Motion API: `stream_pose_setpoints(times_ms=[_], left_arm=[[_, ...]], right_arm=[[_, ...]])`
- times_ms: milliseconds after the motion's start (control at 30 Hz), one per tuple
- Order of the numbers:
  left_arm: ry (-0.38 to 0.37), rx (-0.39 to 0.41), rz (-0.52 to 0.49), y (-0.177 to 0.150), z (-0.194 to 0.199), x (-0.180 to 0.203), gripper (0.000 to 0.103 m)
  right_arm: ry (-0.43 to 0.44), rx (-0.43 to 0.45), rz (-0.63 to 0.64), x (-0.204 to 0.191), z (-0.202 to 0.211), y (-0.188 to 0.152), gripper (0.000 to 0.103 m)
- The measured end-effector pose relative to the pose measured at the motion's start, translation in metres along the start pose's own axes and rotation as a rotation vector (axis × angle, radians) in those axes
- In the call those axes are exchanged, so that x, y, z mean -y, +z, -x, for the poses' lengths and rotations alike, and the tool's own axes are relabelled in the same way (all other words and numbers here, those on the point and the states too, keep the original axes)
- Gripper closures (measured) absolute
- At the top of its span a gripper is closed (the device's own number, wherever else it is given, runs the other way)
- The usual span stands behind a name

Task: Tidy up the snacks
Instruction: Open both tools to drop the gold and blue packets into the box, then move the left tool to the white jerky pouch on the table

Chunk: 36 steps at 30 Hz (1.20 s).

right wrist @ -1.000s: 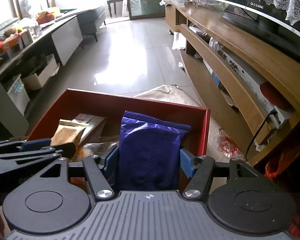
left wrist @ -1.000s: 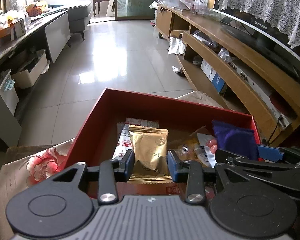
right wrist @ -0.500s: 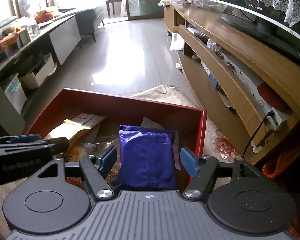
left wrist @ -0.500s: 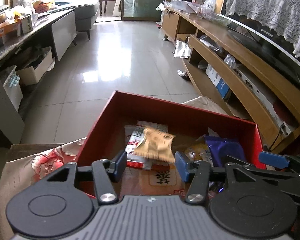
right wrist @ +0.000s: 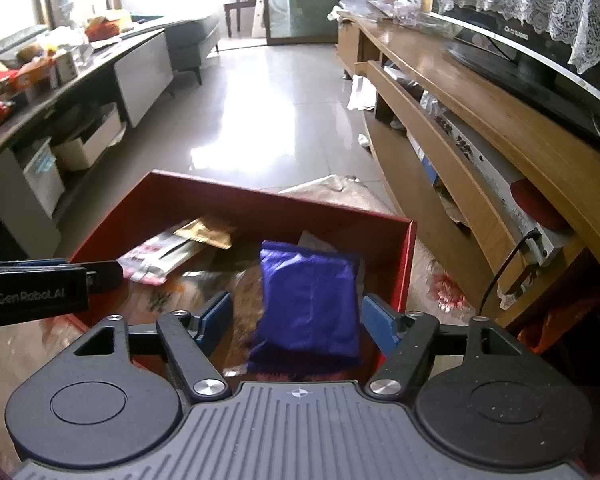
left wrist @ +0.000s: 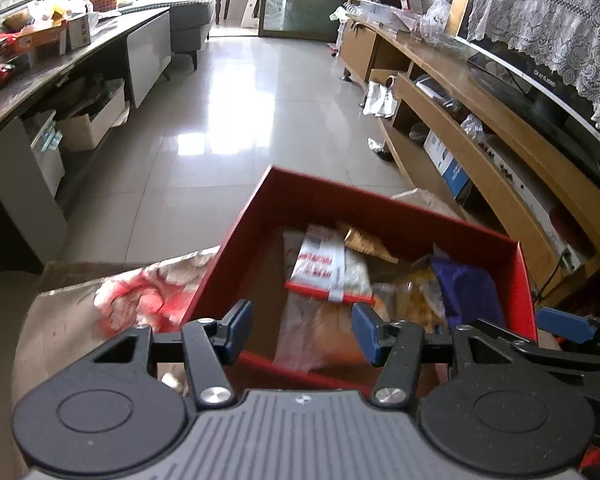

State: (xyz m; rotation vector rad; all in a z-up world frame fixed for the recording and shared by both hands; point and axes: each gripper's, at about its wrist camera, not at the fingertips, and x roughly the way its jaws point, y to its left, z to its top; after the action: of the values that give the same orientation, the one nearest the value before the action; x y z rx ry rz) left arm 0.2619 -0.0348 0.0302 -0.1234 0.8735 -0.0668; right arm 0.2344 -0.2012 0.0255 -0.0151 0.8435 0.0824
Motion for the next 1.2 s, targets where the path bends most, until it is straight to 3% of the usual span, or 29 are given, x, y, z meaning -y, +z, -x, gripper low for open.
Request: stream_pose_setpoints(times_ms=[333, 633, 967, 1067, 1200], left_arm=[[-0.015, -0.088, -0.056, -0.042, 0.006, -0.011, 0.045], [-0.128, -0.181, -0.192, -0.065, -0.009, -0.008, 0.035], [-0.099, -0.219, -0.329, -0.077, -0.031, 0.002, 0.030], [-0.080, -0.223, -0.348, -0.080, -0.031, 0.004, 0.032], [-0.097, -0.249, -0.321, -0.085, -0.023, 0.000, 0.049]], right_arm=[[0.017, -0.046, 0.077, -0.023, 0.023, -0.034, 0.023], [0.082, -0.080, 0.082, -0.031, 0.044, -0.056, 0.022], [0.105, -0.114, 0.089, -0.033, 0.042, -0.064, 0.022], [0.107, -0.121, 0.092, -0.032, 0.042, -0.066, 0.022], [0.107, -0.124, 0.094, -0.032, 0.043, -0.067, 0.022]])
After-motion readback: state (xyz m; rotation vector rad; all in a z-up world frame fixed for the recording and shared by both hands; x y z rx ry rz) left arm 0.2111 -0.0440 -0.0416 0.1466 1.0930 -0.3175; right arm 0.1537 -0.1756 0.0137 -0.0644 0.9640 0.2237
